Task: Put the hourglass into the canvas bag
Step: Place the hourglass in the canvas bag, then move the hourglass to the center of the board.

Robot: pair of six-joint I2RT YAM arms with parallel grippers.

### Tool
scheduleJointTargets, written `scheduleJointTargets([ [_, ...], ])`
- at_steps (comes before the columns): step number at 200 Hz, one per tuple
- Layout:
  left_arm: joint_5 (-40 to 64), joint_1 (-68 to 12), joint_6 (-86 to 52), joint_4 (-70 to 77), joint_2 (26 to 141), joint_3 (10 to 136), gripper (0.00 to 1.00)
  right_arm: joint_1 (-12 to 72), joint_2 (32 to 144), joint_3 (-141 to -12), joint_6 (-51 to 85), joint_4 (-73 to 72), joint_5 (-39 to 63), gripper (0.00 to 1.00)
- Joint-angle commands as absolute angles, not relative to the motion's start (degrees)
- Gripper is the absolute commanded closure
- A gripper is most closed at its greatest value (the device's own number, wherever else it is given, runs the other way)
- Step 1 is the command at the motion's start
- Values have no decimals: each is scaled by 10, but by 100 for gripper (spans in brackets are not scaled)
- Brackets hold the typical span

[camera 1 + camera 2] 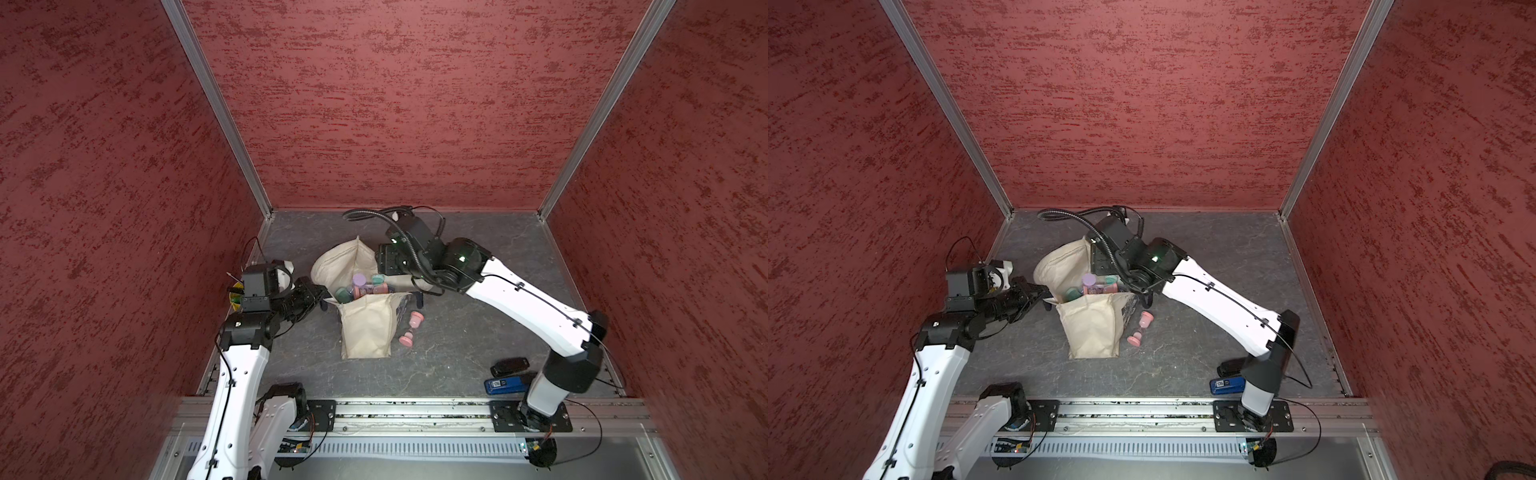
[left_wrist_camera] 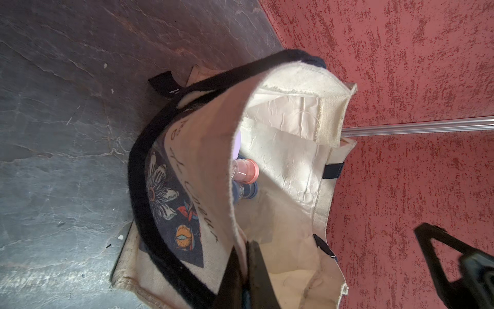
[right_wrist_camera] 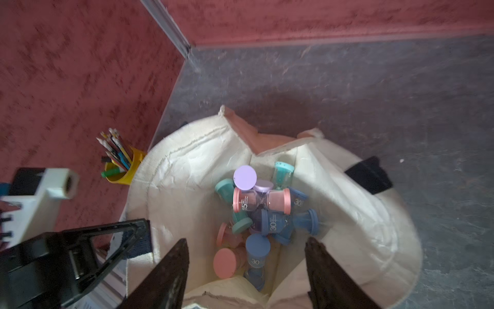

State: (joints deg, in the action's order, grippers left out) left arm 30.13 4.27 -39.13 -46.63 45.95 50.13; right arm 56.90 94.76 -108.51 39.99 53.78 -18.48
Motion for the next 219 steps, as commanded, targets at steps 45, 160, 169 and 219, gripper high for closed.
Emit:
scheduleJointTargets([
  [45, 301, 47, -384, -447, 455, 501, 100, 613, 758, -805, 502, 495, -232, 34],
  [160, 299, 47, -396, -432, 450, 487, 100, 705, 752, -481, 741, 279, -208, 15],
  [169, 299, 47, -396, -433, 450, 486, 100, 697, 760, -473, 743, 267, -200, 15],
  [219, 304, 51, -392, -430, 450, 484, 100, 667, 822, -492, 726, 256, -173, 15],
])
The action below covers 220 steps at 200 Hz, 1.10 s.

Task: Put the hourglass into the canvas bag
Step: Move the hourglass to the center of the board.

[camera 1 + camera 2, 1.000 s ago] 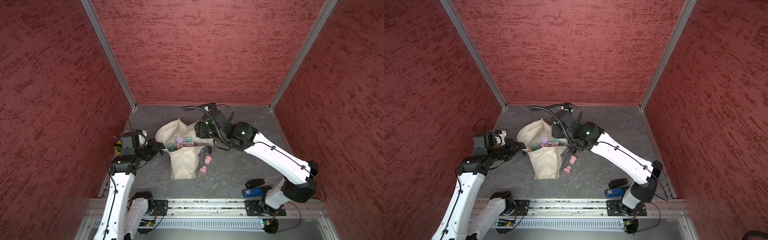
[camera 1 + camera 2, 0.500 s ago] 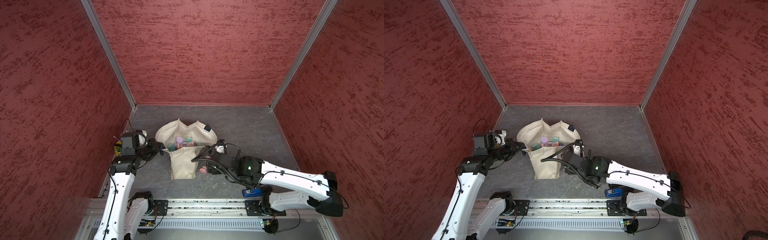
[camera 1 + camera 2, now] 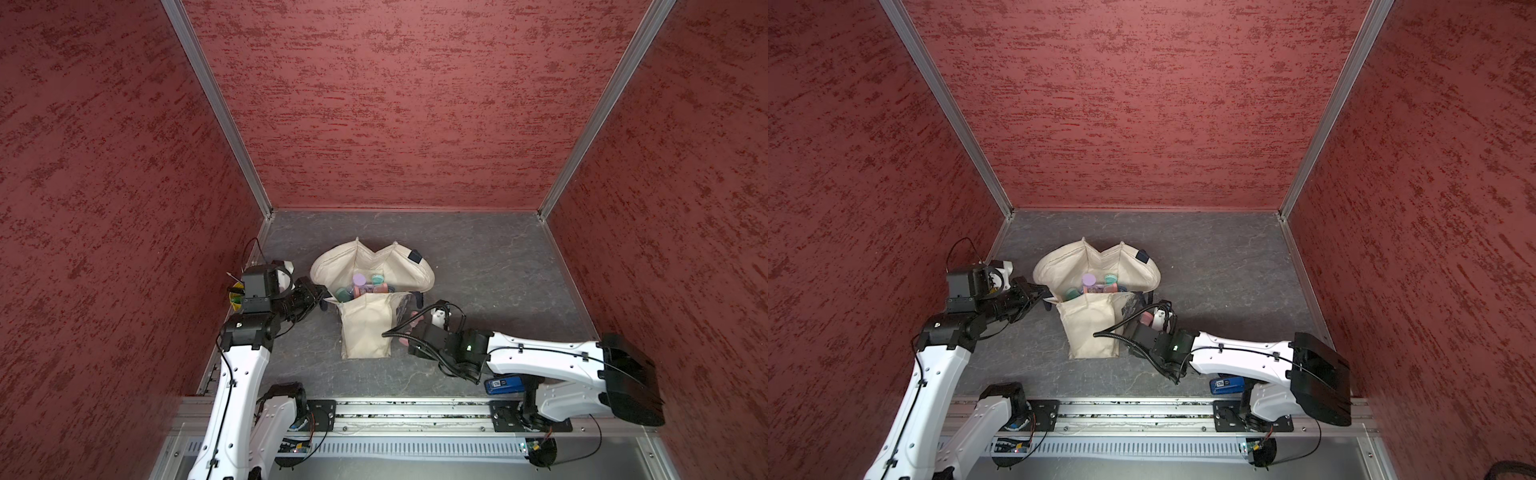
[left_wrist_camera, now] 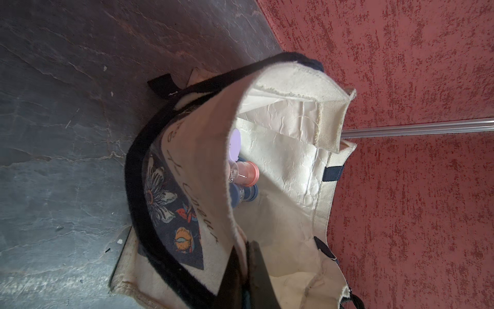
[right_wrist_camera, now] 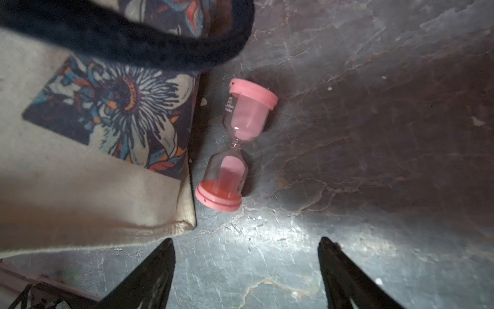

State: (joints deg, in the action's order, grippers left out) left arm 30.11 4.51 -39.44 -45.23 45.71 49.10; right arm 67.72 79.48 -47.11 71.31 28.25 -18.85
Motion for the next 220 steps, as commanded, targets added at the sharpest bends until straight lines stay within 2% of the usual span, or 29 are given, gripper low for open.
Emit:
scheduleJointTargets([
  [1, 304, 51, -393, -430, 450, 483, 100, 667, 824, -493, 727, 257, -173, 15],
  [64, 310, 54, -393, -423, 450, 474, 100, 634, 898, -511, 740, 259, -144, 21],
  [121, 318, 58, -388, -428, 446, 472, 100, 621, 938, -532, 731, 269, -119, 19],
  [144, 318, 58, -387, -429, 446, 474, 100, 617, 962, -549, 730, 289, -108, 29],
  [177, 320, 58, -389, -424, 447, 473, 100, 610, 965, -548, 735, 296, -98, 57],
  [220, 318, 58, -384, -428, 450, 474, 100, 594, 935, -527, 732, 294, -100, 73],
])
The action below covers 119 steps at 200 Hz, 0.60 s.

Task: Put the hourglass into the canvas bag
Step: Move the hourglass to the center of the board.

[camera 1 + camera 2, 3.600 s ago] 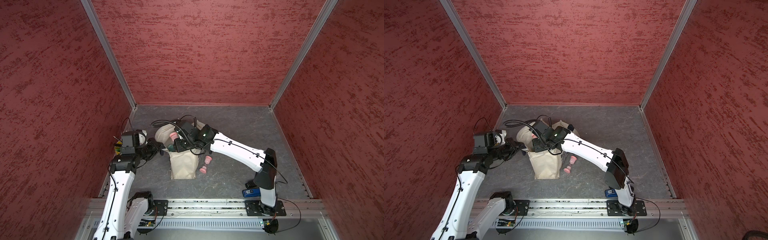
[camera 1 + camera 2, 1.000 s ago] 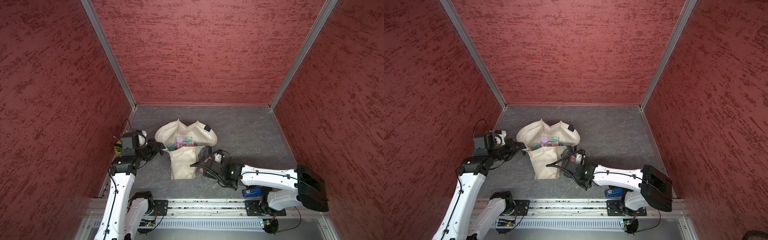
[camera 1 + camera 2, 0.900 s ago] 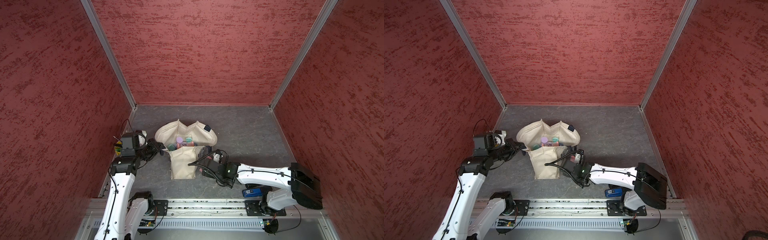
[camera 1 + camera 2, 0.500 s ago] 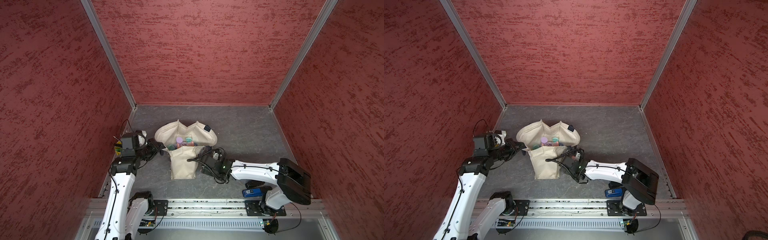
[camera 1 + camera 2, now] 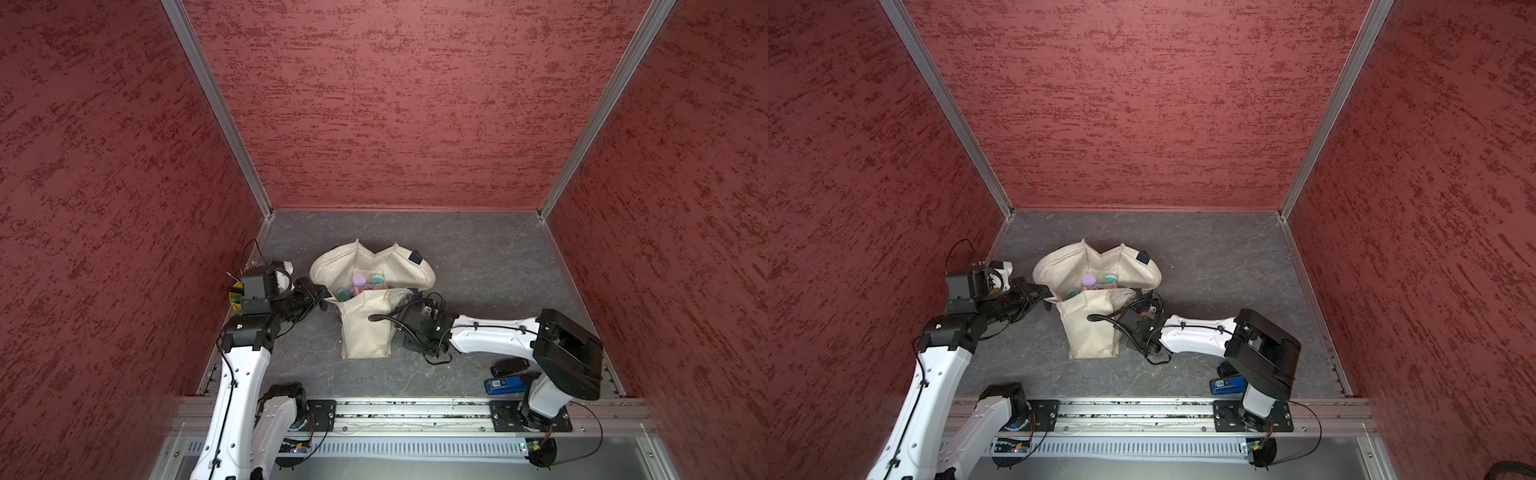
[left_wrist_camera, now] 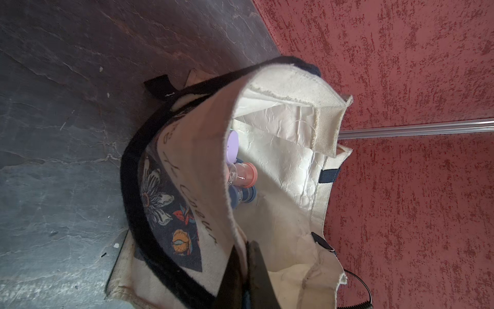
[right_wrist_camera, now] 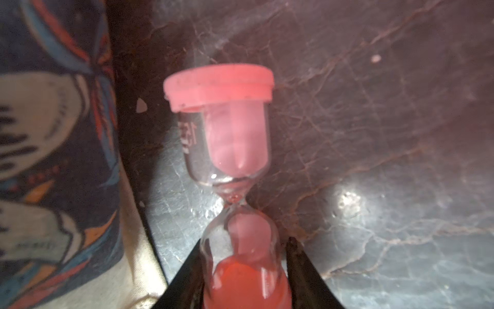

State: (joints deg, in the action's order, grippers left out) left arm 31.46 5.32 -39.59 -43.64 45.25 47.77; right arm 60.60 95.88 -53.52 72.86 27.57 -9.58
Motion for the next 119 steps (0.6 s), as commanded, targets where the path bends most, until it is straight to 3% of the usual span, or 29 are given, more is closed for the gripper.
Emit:
scheduleJointTargets([
  [1, 318, 58, -384, -429, 450, 474, 100, 593, 934, -527, 732, 296, -101, 73],
  [35, 318, 58, -382, -428, 450, 475, 100, 584, 889, -511, 723, 365, -139, 75],
  [76, 318, 59, -385, -424, 447, 468, 100, 543, 840, -438, 694, 350, -106, 76],
  [93, 317, 59, -385, -424, 448, 467, 100, 534, 836, -430, 686, 348, -105, 69],
  [119, 317, 59, -387, -422, 450, 469, 100, 513, 853, -432, 659, 340, -99, 47],
])
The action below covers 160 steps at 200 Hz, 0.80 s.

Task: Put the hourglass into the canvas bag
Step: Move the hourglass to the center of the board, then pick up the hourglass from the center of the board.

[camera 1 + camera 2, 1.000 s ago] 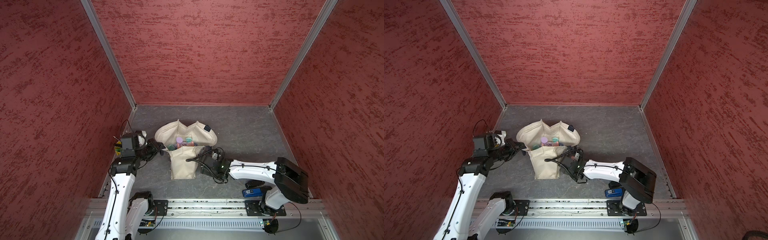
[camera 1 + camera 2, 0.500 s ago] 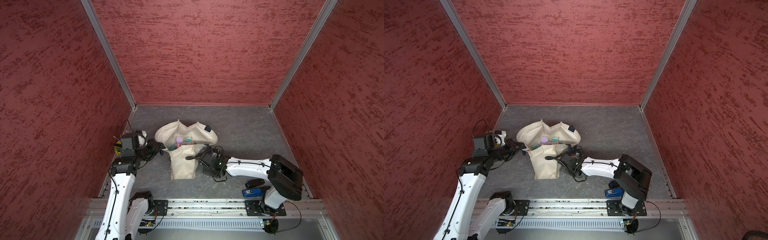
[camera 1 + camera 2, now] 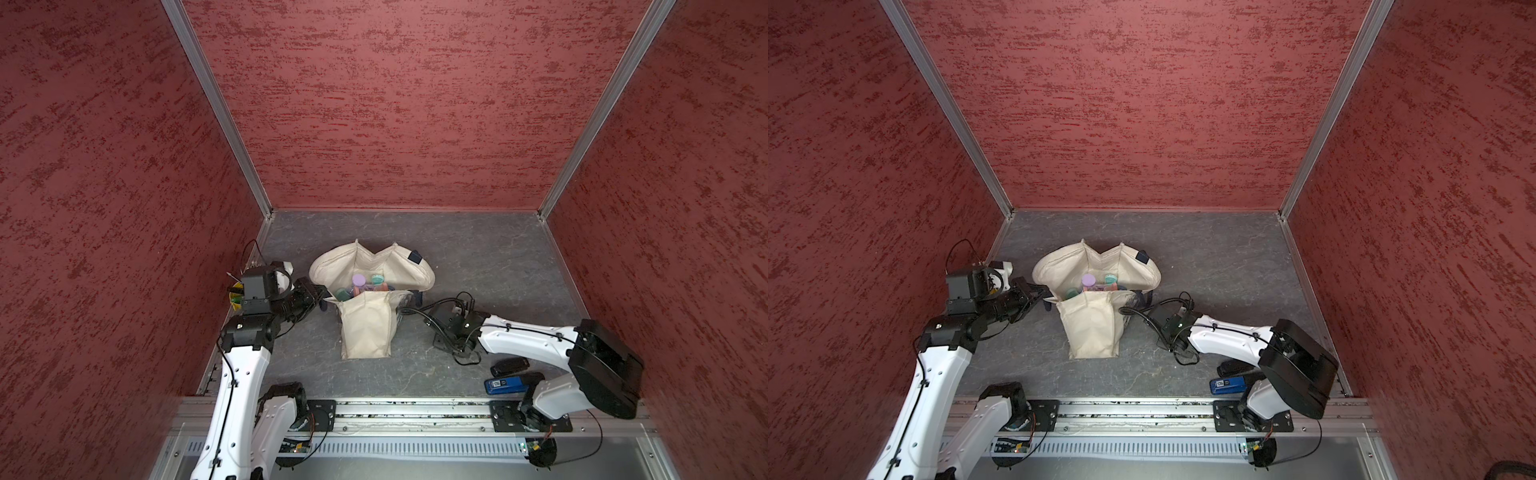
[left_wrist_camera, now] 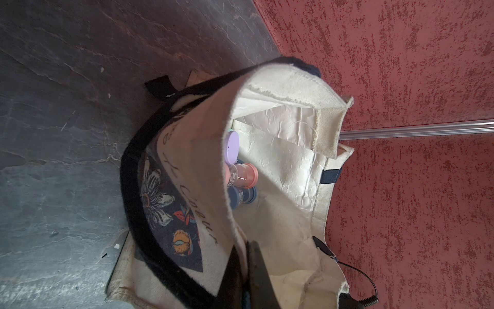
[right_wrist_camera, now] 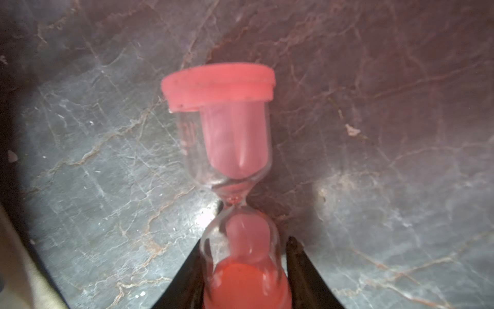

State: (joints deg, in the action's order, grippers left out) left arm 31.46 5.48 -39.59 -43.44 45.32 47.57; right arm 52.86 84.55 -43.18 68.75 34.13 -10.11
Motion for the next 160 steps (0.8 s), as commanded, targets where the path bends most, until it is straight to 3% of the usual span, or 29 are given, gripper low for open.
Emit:
scheduleJointTargets([
  [1, 318, 58, -387, -422, 451, 469, 100, 511, 854, -432, 658, 340, -99, 47],
  [20, 318, 59, -388, -423, 451, 470, 100, 501, 869, -446, 640, 341, -105, 38],
  [42, 317, 59, -387, -424, 451, 471, 100, 492, 883, -462, 625, 345, -116, 36],
  [160, 317, 59, -386, -426, 452, 475, 100, 489, 845, -453, 636, 344, -133, 87],
])
